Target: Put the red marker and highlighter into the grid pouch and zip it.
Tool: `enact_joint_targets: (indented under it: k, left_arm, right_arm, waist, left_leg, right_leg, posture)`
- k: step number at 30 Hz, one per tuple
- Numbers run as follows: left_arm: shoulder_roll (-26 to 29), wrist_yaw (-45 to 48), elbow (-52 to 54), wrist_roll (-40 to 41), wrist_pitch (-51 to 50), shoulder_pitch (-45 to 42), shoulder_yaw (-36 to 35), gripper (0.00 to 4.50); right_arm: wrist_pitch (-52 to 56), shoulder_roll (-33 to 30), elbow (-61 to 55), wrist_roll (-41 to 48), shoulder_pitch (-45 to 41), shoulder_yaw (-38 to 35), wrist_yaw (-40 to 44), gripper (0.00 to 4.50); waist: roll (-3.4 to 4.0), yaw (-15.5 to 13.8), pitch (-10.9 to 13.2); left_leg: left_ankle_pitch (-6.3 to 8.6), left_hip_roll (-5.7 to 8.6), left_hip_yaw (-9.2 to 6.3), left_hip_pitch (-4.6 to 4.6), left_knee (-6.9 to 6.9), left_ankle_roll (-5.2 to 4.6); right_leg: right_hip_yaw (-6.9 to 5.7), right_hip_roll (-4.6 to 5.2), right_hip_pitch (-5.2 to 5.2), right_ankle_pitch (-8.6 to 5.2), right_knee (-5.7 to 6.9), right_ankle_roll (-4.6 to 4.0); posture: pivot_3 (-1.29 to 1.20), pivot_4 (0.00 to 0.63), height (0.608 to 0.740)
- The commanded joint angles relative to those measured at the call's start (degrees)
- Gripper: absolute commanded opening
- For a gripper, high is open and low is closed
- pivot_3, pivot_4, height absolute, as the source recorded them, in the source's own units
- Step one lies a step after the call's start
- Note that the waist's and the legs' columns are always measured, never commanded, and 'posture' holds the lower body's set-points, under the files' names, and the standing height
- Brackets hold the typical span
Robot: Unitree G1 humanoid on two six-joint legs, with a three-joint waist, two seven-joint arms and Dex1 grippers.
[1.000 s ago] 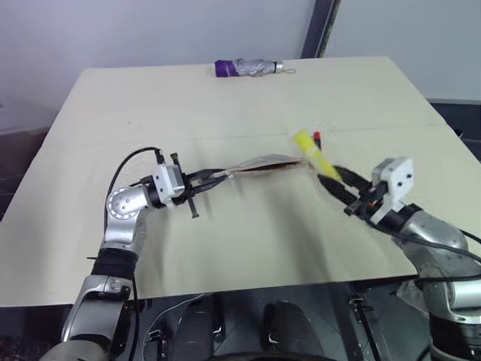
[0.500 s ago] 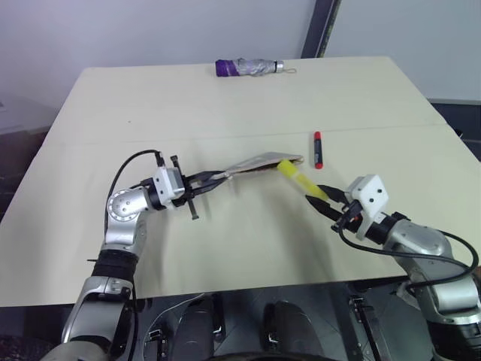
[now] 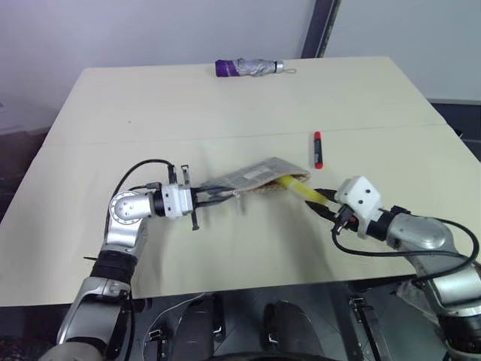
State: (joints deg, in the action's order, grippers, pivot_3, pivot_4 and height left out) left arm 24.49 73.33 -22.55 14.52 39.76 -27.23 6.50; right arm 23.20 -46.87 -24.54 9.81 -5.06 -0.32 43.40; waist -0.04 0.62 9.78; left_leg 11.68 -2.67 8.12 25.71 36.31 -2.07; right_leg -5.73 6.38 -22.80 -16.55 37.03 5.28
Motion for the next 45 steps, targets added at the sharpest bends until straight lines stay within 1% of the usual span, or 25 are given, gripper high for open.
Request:
enact_joint_targets:
  k: [1, 4, 7, 12, 13, 17, 18, 19, 20, 22, 23, 24, 27, 28, 29, 31, 35, 37, 40, 43, 45]
  left_arm:
    - [0.2, 2.0, -0.6, 0.7, 2.9, -1.9, 1.3, 0.0]
    - [0.0, 3.3, -1.3, 2.0, 3.0, -2.8, 2.0, 0.0]
    - [-0.4, 4.4, -1.2, 3.6, 1.7, -3.3, 2.1, 0.0]
    - [-0.8, 4.7, -0.4, 5.9, -1.3, -3.4, 1.3, 0.0]
    - [-0.8, 4.4, -0.2, 6.0, -1.7, -3.4, 1.0, 0.0]
    - [-0.7, 2.7, -0.2, 6.2, -3.4, -3.2, 0.0, 0.0]
    - [-0.6, 2.5, -0.2, 6.2, -3.6, -3.0, -0.2, 0.0]
    - [-0.6, 2.2, -0.3, 6.2, -4.0, -2.9, -0.4, 0.0]
    - [-0.7, 1.3, -0.9, 6.2, -4.5, -2.7, -0.9, 0.0]
    - [-0.7, 0.1, -1.9, 5.8, -4.7, -2.4, -1.6, 0.0]
    - [-0.7, -0.1, -2.0, 5.7, -4.7, -2.3, -1.8, 0.0]
    - [-0.6, -0.2, -2.0, 5.6, -4.6, -2.3, -1.8, 0.0]
    - [-0.4, -1.8, -2.3, 5.0, -5.1, -1.6, -2.7, 0.0]
    - [-0.3, -2.3, -2.4, 4.8, -4.9, -1.3, -2.9, 0.0]
    - [-0.2, -2.5, -2.4, 4.6, -4.7, -1.1, -2.9, 0.0]
    - [-0.1, -3.1, -2.1, 4.5, -4.8, -0.4, -3.0, 0.0]
    - [0.1, -3.8, -1.1, 4.1, -4.5, 0.7, -2.7, 0.0]
    - [0.2, -3.9, -0.8, 3.9, -4.5, 0.9, -2.5, 0.0]
    - [0.2, -3.9, -0.8, 3.7, -4.2, 0.9, -2.1, 0.0]
    - [0.1, -4.0, -0.7, 3.5, -4.1, 0.8, -2.0, 0.0]
    - [0.0, -4.4, -0.6, 3.4, -4.5, 0.8, -2.0, 0.0]
  right_arm:
    - [-5.7, -4.1, -1.1, -6.7, -4.0, 4.5, 3.0, 0.88]
    - [-9.9, -4.0, 0.1, -11.0, -9.4, 9.1, 4.2, 0.88]
    - [-12.4, -1.1, 1.7, -13.7, -13.8, 12.8, 4.0, 0.88]
    - [-18.4, 2.1, 6.3, -19.7, -16.2, 16.6, 1.8, 0.88]
    - [-18.0, 2.8, 6.8, -19.1, -16.2, 16.2, 1.9, 0.88]
    - [-16.7, 3.7, 6.3, -15.5, -15.4, 12.7, 2.7, 2.92]
    - [-16.4, 3.5, 6.0, -15.1, -15.1, 12.1, 3.0, 3.34]
    - [-16.1, 3.3, 5.4, -14.6, -14.5, 11.2, 3.0, 3.96]
    - [-12.1, 3.7, 1.6, -8.0, -12.1, 7.5, 4.3, 4.24]
    - [-4.7, 5.0, -4.7, 4.0, -8.0, 1.1, 5.9, 4.24]
    - [-1.6, 5.3, -6.9, 8.2, -6.7, -1.0, 6.2, 4.24]
    - [0.6, 5.3, -8.3, 10.4, -6.0, -2.2, 6.1, 4.24]
    - [10.6, 8.5, -14.0, 26.7, -2.5, -11.2, 1.0, 4.24]
    - [12.1, 9.7, -14.6, 29.7, -2.0, -13.5, -1.0, 4.24]
    - [12.7, 10.6, -14.5, 30.3, -2.0, -14.8, -3.0, 4.24]
    - [12.5, 12.0, -11.6, 25.5, -3.1, -15.3, -9.0, 4.24]
    - [12.0, 13.7, -0.1, 12.3, -6.7, -14.3, -23.1, 4.24]
    - [12.2, 14.6, 5.5, 8.9, -9.0, -13.7, -27.3, 4.24]
    - [11.8, 16.7, 12.9, 7.4, -12.6, -12.9, -29.1, 4.24]
    - [8.1, 19.4, 22.0, 6.5, -17.7, -11.6, -28.6, 4.24]
    - [4.5, 19.9, 27.3, 4.4, -20.3, -10.3, -28.3, 4.24]
  waist:
    - [-0.01, 0.0, 0.0]
    - [-0.03, 0.1, 0.0]
    - [-0.03, 0.2, 0.0]
    - [-0.07, -0.1, 0.0]
    - [-0.07, 0.0, 0.0]
    - [-0.08, 0.0, 0.0]
    - [-0.08, 0.0, 0.0]
    - [-0.08, 0.0, 0.0]
    - [-0.08, 0.1, 0.0]
    - [-0.08, -0.3, 0.0]
    - [-0.08, -0.3, 0.0]
    - [-0.08, -0.2, 0.0]
    - [-0.09, 0.0, 0.0]
    - [-0.09, 0.0, 0.0]
    - [-0.09, 0.0, 0.0]
    - [-0.08, 0.1, 0.0]
    - [-0.08, 0.1, 0.0]
    - [-0.08, 0.0, 0.0]
    - [-0.06, 0.1, 0.0]
    - [-0.05, 0.4, 0.0]
    - [-0.02, 0.4, 0.1]
  left_leg:
    - [0.0, 0.0, 0.0, 0.0, 0.0, 0.0]
    - [0.0, -0.01, 0.0, 0.0, -0.02, 0.0]
    - [-0.01, -0.01, 0.0, 0.11, 0.0, 0.0]
    - [-0.03, -0.01, 0.01, 0.15, 0.03, -0.01]
    - [-0.03, 0.0, 0.01, 0.17, 0.07, -0.02]
    - [0.0, -0.02, 0.0, 0.23, 0.3, -0.07]
    - [0.01, -0.03, 0.0, 0.24, 0.34, -0.08]
    - [0.04, -0.06, -0.02, 0.24, 0.42, -0.11]
    - [0.04, -0.06, -0.02, 0.24, 0.43, -0.12]
    - [0.09, -0.12, -0.04, 0.24, 0.57, -0.17]
    - [0.11, -0.1, -0.1, 0.32, 0.59, -0.2]
    - [0.15, -0.11, -0.15, 0.45, 0.66, -0.26]
    - [0.16, -0.1, -0.2, 0.51, 0.74, -0.28]
    - [0.17, -0.1, -0.25, 0.51, 0.76, -0.28]
    - [0.17, -0.1, -0.26, 0.51, 0.76, -0.27]
    - [0.18, -0.1, -0.26, 0.51, 0.77, -0.25]
    - [0.21, -0.07, -0.25, 0.52, 0.8, -0.19]
    - [0.19, -0.03, -0.24, 0.58, 0.8, -0.22]
    - [0.15, -0.03, -0.19, 0.73, 0.79, -0.27]
    - [0.14, -0.05, -0.15, 0.72, 0.76, -0.28]
    - [0.12, -0.08, -0.14, 0.71, 0.77, -0.27]
  right_leg:
    - [0.0, 0.0, -0.03, -0.06, -0.01, -0.11]
    - [0.0, 0.0, -0.05, -0.05, 0.0, -0.09]
    - [-0.01, -0.02, 0.03, 0.04, 0.03, 0.07]
    - [-0.05, -0.07, 0.07, 0.05, 0.07, 0.1]
    - [-0.08, -0.09, 0.08, 0.05, 0.08, 0.1]
    - [-0.08, -0.16, 0.11, 0.06, 0.16, 0.11]
    - [-0.08, -0.17, 0.12, 0.06, 0.17, 0.11]
    - [-0.08, -0.18, 0.14, 0.06, 0.19, 0.11]
    - [-0.08, -0.18, 0.14, 0.06, 0.19, 0.11]
    - [-0.08, -0.13, 0.18, 0.05, 0.21, 0.09]
    - [-0.15, -0.06, 0.17, 0.05, 0.22, 0.09]
    - [-0.18, -0.03, 0.15, 0.06, 0.21, 0.11]
    - [-0.24, 0.01, 0.15, 0.08, 0.21, 0.1]
    - [-0.29, 0.02, 0.19, 0.08, 0.2, 0.09]
    - [-0.29, 0.02, 0.19, 0.09, 0.2, 0.06]
    - [-0.29, 0.03, 0.18, 0.11, 0.18, -0.02]
    - [-0.28, 0.05, -0.1, 0.03, 0.17, -0.18]
    - [-0.29, 0.07, -0.15, 0.04, 0.18, -0.18]
    - [-0.28, 0.06, -0.1, 0.13, 0.2, -0.02]
    - [-0.29, -0.03, -0.11, 0.21, 0.25, 0.13]
    - [-0.29, -0.2, -0.11, 0.22, 0.29, 0.15]
  posture:
    - [0.0, 0.15, 0.74]
    - [0.0, 0.15, 0.74]
    - [0.0, 0.15, 0.74]
    - [0.0, 0.15, 0.74]
    - [0.0, 0.15, 0.74]
    - [0.0, 0.15, 0.74]
    - [0.0, 0.15, 0.74]
    - [0.0, 0.15, 0.74]
    - [0.0, 0.15, 0.74]
    - [0.0, 0.15, 0.74]
    - [0.0, 0.15, 0.74]
    - [0.0, 0.15, 0.74]
    - [0.0, 0.15, 0.74]
    - [0.0, 0.15, 0.74]
    - [0.0, 0.15, 0.74]
    - [0.0, 0.15, 0.74]
    - [0.0, 0.15, 0.74]
    - [0.0, 0.15, 0.74]
    - [0.0, 0.15, 0.74]
    - [0.0, 0.15, 0.74]
    - [0.0, 0.15, 0.74]
